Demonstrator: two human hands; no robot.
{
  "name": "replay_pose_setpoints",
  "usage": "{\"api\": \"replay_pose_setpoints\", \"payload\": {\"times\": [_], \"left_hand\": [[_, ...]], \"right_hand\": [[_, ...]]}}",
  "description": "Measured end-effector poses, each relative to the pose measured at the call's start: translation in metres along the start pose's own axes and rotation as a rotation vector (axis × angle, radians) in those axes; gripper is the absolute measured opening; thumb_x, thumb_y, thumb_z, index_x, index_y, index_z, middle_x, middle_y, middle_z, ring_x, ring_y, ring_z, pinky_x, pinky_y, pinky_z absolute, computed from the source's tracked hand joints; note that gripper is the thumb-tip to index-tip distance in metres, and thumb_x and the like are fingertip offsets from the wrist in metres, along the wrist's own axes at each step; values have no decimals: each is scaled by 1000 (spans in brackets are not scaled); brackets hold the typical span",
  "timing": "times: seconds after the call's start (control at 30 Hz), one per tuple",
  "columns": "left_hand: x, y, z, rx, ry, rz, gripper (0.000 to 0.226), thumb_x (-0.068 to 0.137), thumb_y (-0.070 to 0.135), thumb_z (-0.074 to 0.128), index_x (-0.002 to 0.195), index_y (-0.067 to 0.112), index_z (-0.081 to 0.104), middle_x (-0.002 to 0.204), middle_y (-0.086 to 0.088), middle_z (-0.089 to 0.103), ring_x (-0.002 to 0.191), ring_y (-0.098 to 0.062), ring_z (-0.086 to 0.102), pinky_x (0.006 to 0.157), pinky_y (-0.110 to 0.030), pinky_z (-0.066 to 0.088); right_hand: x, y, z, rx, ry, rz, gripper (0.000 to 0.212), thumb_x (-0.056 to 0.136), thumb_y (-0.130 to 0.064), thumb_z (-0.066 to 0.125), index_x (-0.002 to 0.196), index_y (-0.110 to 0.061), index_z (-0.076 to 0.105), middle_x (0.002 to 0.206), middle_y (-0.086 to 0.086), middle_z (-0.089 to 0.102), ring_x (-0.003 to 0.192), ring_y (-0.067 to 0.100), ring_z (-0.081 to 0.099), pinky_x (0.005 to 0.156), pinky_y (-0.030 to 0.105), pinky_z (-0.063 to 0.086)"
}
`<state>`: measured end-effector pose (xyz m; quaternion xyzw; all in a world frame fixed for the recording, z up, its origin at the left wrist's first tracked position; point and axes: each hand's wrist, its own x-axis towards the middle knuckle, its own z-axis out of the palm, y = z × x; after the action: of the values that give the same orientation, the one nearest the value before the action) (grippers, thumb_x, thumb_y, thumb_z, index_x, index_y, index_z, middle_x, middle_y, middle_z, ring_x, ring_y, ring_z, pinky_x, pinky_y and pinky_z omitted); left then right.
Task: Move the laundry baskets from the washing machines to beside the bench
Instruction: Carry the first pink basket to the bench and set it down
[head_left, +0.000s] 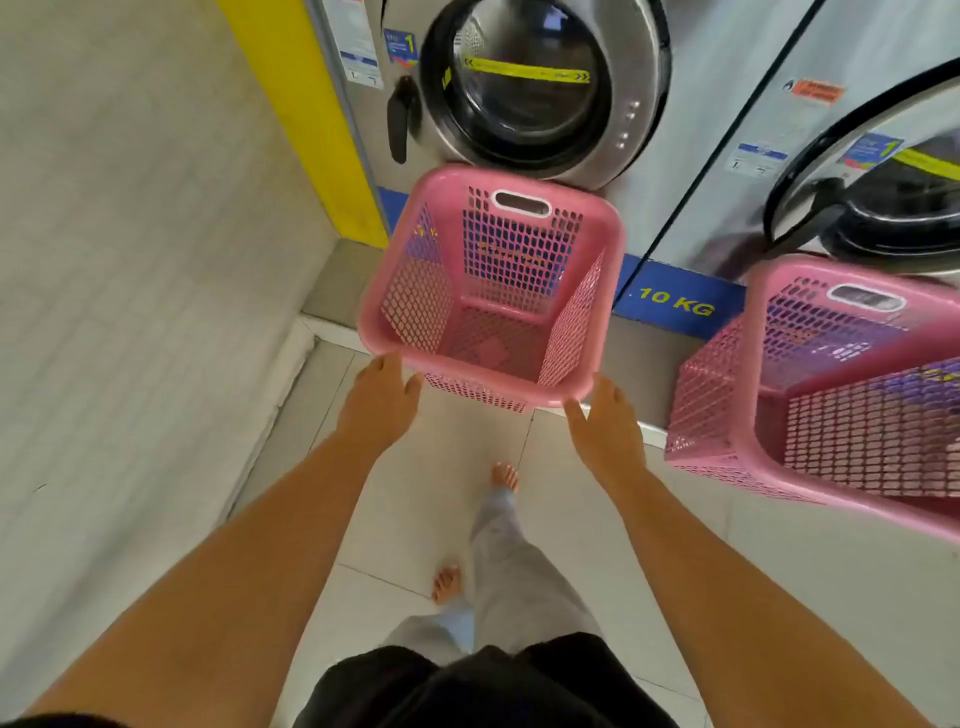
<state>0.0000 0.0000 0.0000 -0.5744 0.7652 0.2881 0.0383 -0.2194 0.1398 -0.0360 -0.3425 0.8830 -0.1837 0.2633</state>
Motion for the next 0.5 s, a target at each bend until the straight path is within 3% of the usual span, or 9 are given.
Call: {"api": "replay_pose_setpoints", "payload": {"times": [0.1, 0.27, 0.5], "left_hand": [[40, 7, -3, -26, 31, -18, 49, 99, 24, 44, 144, 6, 34, 146, -18, 43, 131, -36, 44, 103, -46, 39], [113, 28, -9, -24, -57, -127, 53, 99, 28, 43, 146, 8, 30, 148, -19, 38, 132, -38, 41, 106, -47, 36], [188, 36, -9, 66, -61, -179, 56, 98, 29, 45, 147, 7, 28, 150, -18, 34, 134, -42, 36, 107, -52, 33]], "right_hand": [[44, -6, 0, 36, 33, 7, 50, 91, -32, 57, 128, -2, 45, 123, 21, 55, 110, 41, 54, 89, 49, 47], [111, -11, -2, 29, 22, 57, 48, 89, -28, 59, 125, 0, 45, 118, 23, 56, 104, 43, 55, 84, 48, 47], [175, -14, 2, 65, 5, 143, 66, 90, -24, 57, 146, -5, 26, 139, 21, 44, 122, 41, 45, 96, 49, 39]]}}
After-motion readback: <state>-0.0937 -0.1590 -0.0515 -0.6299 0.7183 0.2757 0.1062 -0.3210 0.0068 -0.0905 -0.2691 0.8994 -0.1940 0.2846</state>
